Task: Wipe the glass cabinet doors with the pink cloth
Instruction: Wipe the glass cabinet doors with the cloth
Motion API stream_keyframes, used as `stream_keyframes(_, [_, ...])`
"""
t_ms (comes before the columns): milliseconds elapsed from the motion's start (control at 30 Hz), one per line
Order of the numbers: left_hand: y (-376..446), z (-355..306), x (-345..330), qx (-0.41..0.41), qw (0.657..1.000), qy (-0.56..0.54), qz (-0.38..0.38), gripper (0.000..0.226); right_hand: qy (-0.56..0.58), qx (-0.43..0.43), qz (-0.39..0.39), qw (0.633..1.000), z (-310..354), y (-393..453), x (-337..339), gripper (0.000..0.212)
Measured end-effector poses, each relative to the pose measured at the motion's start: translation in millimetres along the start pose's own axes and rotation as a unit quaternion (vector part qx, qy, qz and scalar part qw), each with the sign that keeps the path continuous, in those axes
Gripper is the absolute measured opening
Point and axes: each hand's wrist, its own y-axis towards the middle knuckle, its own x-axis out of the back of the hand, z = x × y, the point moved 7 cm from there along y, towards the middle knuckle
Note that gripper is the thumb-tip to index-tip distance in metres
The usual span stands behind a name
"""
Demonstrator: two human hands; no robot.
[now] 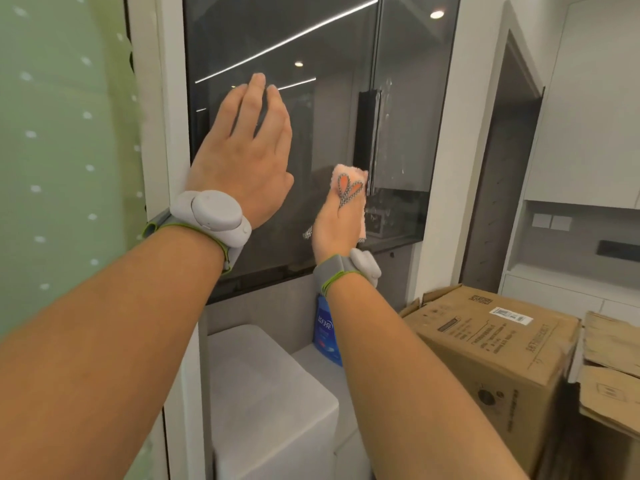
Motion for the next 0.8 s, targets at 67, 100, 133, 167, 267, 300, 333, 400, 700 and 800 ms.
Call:
stream_keyframes(67, [0.1, 0.8, 1.7, 0.000, 1.000, -0.004, 0.001, 0.066, 0.000, -0.032, -0.007, 0.999, -9.8, -14.6, 3.0, 0.058])
stream_keyframes(100, [-0.1, 1.2, 2.5, 0.001, 1.000, -0.005, 0.001, 0.066, -0.006, -0.045, -0.012, 0.999, -9.8, -19.2, 4.0, 0.057])
stream_keyframes(133, [0.1, 0.9, 2.8, 0.003, 1.000, -0.003, 0.003, 0.066, -0.020, -0.050, -0.015, 0.998, -4.5, -22.3, 4.5, 0.055])
stream_keyframes(167, [0.8, 0.6, 2.9, 0.005, 1.000, 0.002, 0.004, 0.067, -0.035, -0.043, -0.012, 0.998, 5.3, -22.4, 3.6, 0.053])
stream_keyframes(267, [1.0, -0.1, 2.5, 0.007, 1.000, 0.010, 0.013, 0.067, -0.034, 0.030, 0.036, 0.998, 45.2, -14.2, -7.5, 0.054])
stream_keyframes(300, [1.6, -0.4, 2.5, 0.007, 1.000, 0.011, 0.013, 0.068, -0.025, 0.061, 0.058, 0.996, 55.2, -9.1, -11.7, 0.056])
stream_keyframes(333, [1.9, -0.7, 2.3, 0.007, 1.000, 0.014, 0.012, 0.068, -0.023, 0.083, 0.074, 0.993, 61.3, -4.8, -13.0, 0.058])
stream_keyframes(400, [1.9, -0.4, 1.6, 0.006, 1.000, 0.025, 0.010, 0.068, -0.025, 0.103, 0.078, 0.991, 56.8, 0.8, -10.6, 0.057])
stream_keyframes(700, [0.1, -1.7, 0.0, 0.006, 1.000, 0.018, 0.012, 0.066, -0.046, -0.038, 0.039, 0.997, -7.2, -34.0, 12.3, 0.059])
stream_keyframes(800, [1.0, -2.1, -0.3, 0.009, 1.000, 0.016, 0.012, 0.069, 0.008, 0.033, 0.045, 0.998, 33.3, -21.5, 5.7, 0.055])
